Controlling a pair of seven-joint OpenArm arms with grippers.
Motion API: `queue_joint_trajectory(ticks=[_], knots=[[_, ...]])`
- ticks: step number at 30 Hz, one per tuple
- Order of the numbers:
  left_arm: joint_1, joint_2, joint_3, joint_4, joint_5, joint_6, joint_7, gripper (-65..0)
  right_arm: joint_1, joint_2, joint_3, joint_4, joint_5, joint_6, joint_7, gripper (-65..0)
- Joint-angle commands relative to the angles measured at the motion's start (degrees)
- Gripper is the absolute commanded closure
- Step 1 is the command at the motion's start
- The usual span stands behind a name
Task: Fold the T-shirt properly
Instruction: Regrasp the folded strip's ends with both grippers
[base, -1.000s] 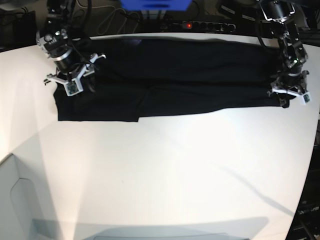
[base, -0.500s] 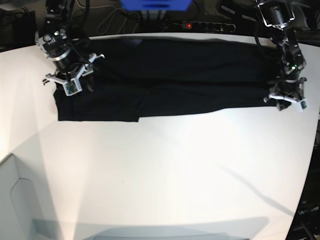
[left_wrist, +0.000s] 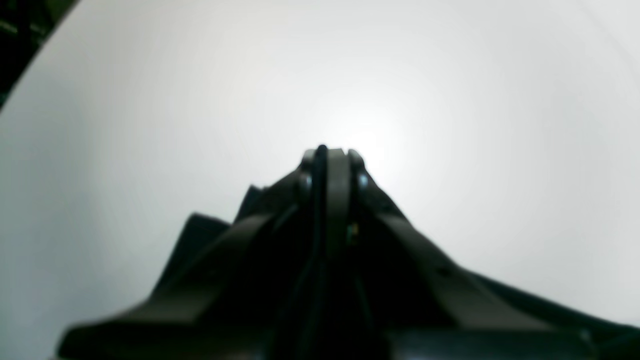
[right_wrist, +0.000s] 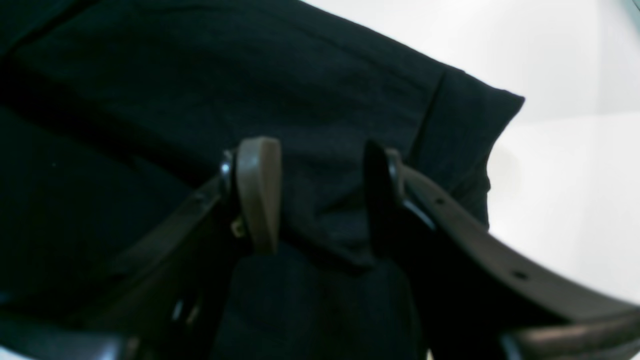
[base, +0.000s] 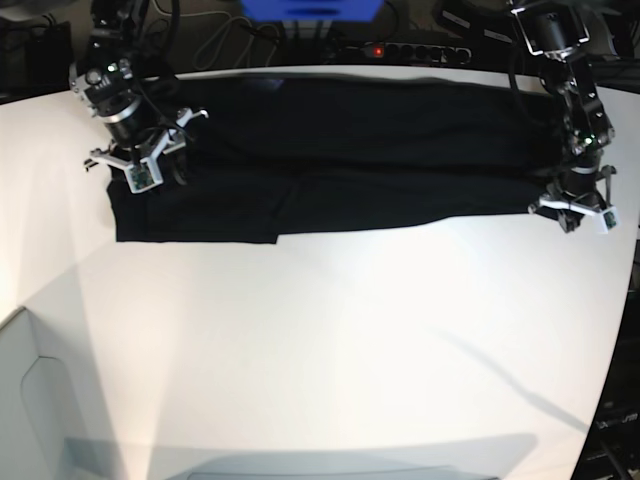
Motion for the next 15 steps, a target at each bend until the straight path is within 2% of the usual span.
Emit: queue_joint_trajectory(ticks=[1, 6, 10, 15], knots=[[0.37, -1.18, -0.56, 1.91, -0.33, -0.01, -1.23, 0.0, 0.03, -0.07, 0.26, 1.31, 0.62, -0.52, 1.53, -28.5], [2.65, -1.0, -4.42, 7.1, -0.33, -0.01, -1.23, 0.0, -0.41, -0.07, 0.34, 1.84, 0.62, -0.52, 1.62, -34.8], [3.36, -1.0, -4.51, 8.33, -0.33, -0.01, -1.23, 0.0, 0.82, 0.2, 0.43, 1.84, 0.62, -0.52, 1.62, -35.4], [3.45, -1.0, -4.42, 8.07, -0.33, -0.01, -1.23, 0.0, 6.62, 0.46, 0.34, -1.94, 0.62, -0.52, 1.09, -35.4]])
